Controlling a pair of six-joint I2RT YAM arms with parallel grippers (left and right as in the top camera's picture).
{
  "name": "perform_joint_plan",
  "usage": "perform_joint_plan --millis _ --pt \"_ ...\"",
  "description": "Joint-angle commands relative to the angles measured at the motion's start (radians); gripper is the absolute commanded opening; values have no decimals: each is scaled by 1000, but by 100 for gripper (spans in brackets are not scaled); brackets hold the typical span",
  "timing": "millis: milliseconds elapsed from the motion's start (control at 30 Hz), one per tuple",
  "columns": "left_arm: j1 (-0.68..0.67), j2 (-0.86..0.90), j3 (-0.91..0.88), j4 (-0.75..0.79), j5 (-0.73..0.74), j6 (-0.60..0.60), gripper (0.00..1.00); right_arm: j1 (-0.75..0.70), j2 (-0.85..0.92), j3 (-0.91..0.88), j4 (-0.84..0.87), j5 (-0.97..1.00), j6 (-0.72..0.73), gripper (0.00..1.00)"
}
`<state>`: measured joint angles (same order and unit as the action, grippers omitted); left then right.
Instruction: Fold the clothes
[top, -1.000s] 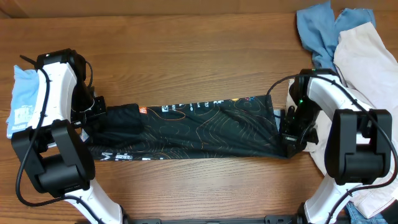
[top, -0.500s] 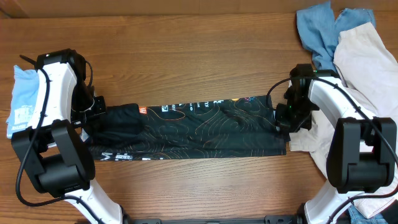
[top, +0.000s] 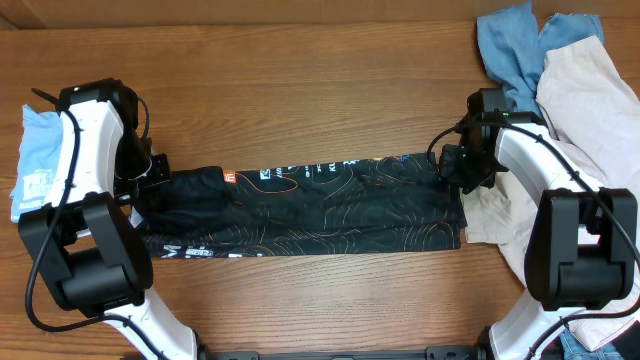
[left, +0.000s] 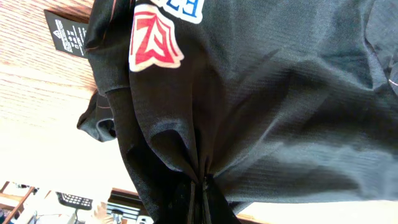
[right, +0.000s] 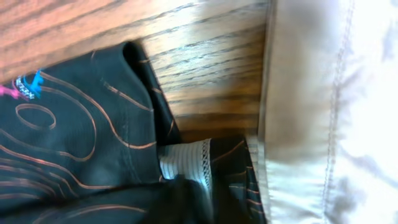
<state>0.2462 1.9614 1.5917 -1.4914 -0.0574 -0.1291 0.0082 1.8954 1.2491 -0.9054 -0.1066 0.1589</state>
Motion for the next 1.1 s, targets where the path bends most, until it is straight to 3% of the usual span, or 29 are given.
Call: perform_joint_plan --millis 0,67,100,133,167,267,300,400,567,1067 --pt "2 -22 -5 4 -13 -16 4 3 -23 10 -16 4 0 23" --pt "2 -22 -5 4 -13 -16 4 2 -23 10 -42 4 16 29" --pt "2 -22 -5 4 -13 -16 4 2 -23 10 -52 3 26 38" --pt "2 -22 -5 4 -13 -16 4 2 -23 10 -62 0 24 66" --pt "2 -22 -5 4 -13 -16 4 2 -23 10 -72 0 19 74" --pt "2 -22 -5 5 -13 -16 7 2 -23 10 -95 1 -32 85" --pt "2 -22 -5 8 -13 -16 14 2 -23 10 -94 1 -32 87" --pt "2 -22 -5 16 -13 -17 50 2 -23 10 -88 0 -56 89" --pt "2 -22 -5 34 -13 -17 57 2 -23 8 -92 0 -67 89" --pt "2 -22 -5 49 -13 -17 57 2 -20 5 -124 -37 -142 89"
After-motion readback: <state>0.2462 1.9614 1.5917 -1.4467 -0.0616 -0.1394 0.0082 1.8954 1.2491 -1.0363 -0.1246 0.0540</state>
